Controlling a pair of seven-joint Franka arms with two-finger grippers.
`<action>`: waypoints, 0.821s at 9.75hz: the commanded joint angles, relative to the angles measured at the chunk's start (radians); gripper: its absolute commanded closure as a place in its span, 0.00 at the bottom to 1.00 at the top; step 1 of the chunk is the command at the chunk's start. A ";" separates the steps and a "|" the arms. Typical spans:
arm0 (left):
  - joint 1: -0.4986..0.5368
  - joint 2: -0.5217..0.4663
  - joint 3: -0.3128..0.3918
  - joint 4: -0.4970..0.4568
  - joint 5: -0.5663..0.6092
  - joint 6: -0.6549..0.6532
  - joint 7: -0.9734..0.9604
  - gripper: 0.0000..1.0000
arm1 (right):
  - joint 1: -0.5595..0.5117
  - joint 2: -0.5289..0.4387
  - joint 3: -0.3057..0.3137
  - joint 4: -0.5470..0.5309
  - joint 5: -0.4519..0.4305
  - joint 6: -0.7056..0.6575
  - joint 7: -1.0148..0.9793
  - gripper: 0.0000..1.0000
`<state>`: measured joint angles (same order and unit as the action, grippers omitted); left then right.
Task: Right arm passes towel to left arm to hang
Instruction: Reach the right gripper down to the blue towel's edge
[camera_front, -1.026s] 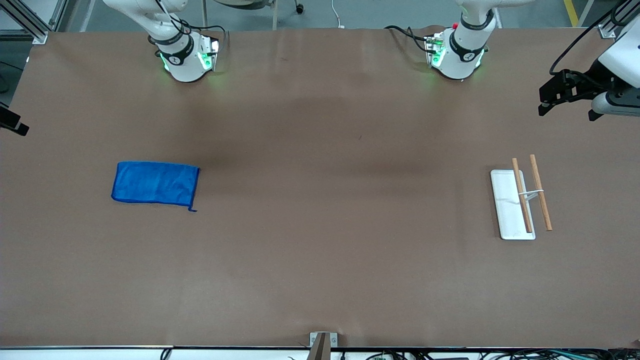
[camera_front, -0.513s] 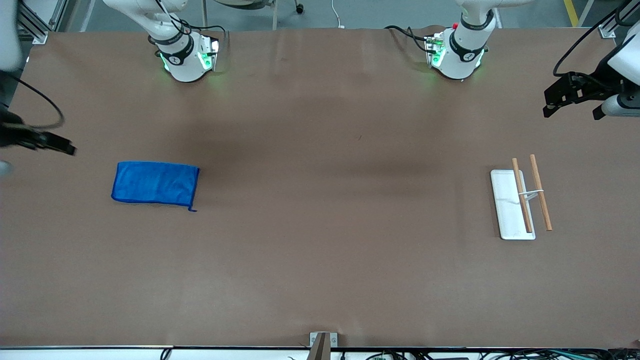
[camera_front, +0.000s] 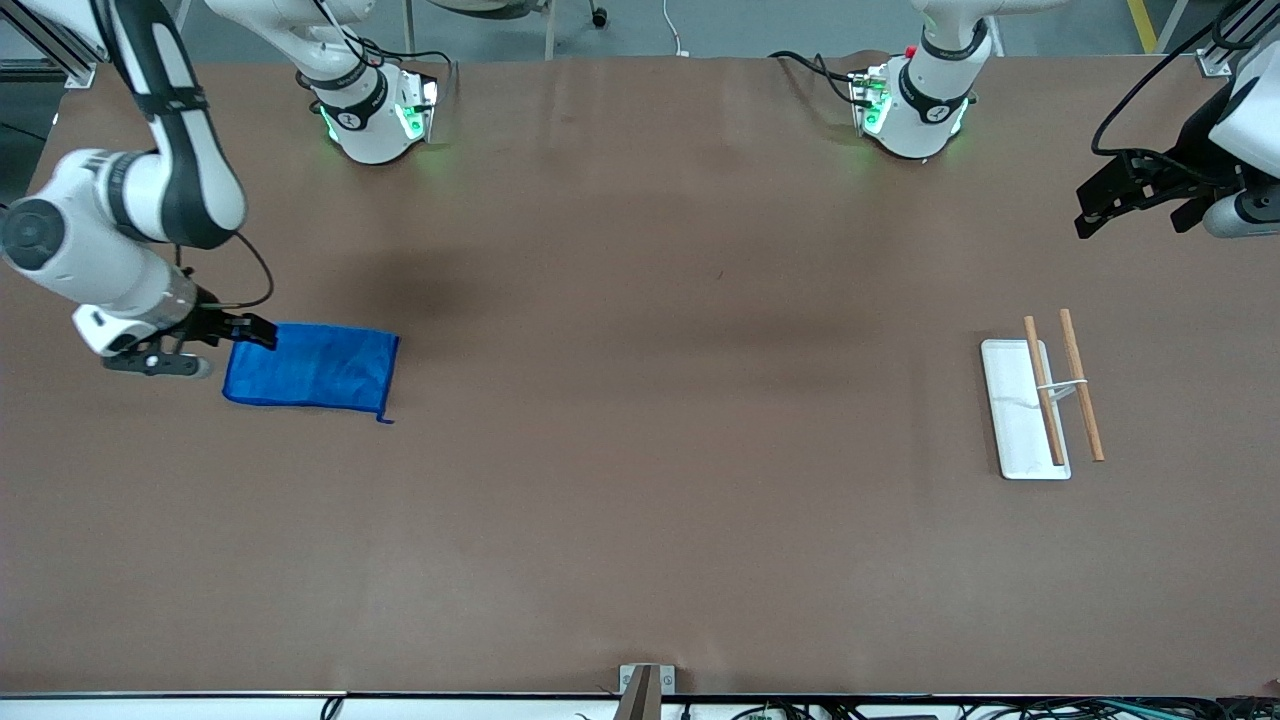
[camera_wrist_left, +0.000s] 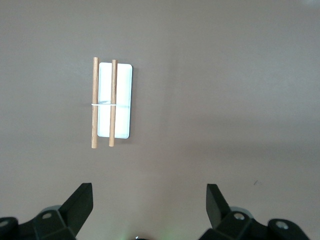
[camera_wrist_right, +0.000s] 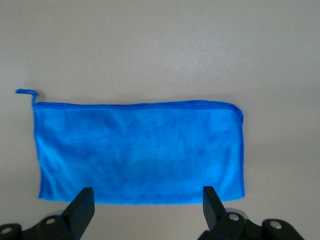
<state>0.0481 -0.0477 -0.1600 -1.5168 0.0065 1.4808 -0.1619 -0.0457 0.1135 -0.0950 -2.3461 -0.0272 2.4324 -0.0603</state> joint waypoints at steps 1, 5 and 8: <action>-0.001 0.009 -0.007 -0.013 0.007 -0.016 -0.013 0.00 | 0.001 0.096 0.000 -0.082 -0.013 0.228 -0.016 0.04; -0.016 0.049 -0.013 -0.003 0.013 0.009 -0.015 0.00 | 0.001 0.205 0.005 -0.093 -0.013 0.348 -0.018 0.14; -0.016 0.072 -0.029 0.020 0.012 0.016 -0.016 0.00 | 0.000 0.224 0.008 -0.096 -0.011 0.372 -0.016 0.71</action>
<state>0.0355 -0.0021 -0.1826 -1.5089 0.0065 1.5004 -0.1624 -0.0451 0.3402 -0.0902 -2.4282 -0.0277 2.7835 -0.0733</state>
